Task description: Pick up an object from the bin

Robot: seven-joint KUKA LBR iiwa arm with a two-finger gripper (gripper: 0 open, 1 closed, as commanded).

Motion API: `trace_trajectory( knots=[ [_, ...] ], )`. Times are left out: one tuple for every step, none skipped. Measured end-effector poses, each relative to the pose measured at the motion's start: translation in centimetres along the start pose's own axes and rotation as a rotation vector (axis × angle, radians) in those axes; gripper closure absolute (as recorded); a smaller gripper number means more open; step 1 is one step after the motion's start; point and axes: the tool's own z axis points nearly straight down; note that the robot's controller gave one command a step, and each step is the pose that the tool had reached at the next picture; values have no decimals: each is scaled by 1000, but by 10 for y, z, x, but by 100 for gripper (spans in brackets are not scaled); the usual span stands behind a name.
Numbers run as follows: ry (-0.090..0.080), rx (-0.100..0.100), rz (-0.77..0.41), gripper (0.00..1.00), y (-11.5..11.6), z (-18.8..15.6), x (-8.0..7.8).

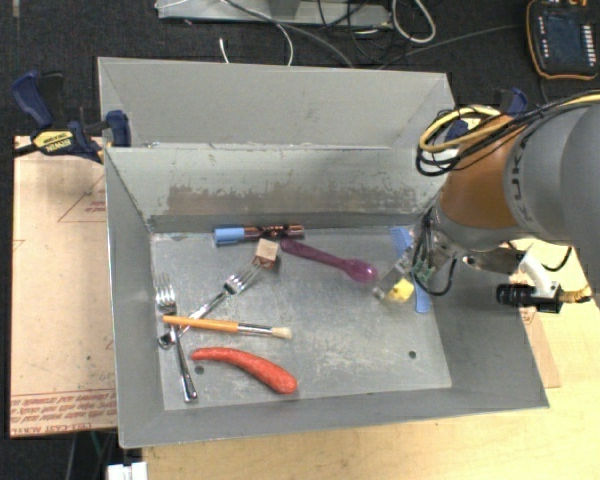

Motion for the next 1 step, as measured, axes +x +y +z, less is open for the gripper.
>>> trace_trajectory(
  knots=[
    [0,0,1,100,0,0,0]
  ],
)
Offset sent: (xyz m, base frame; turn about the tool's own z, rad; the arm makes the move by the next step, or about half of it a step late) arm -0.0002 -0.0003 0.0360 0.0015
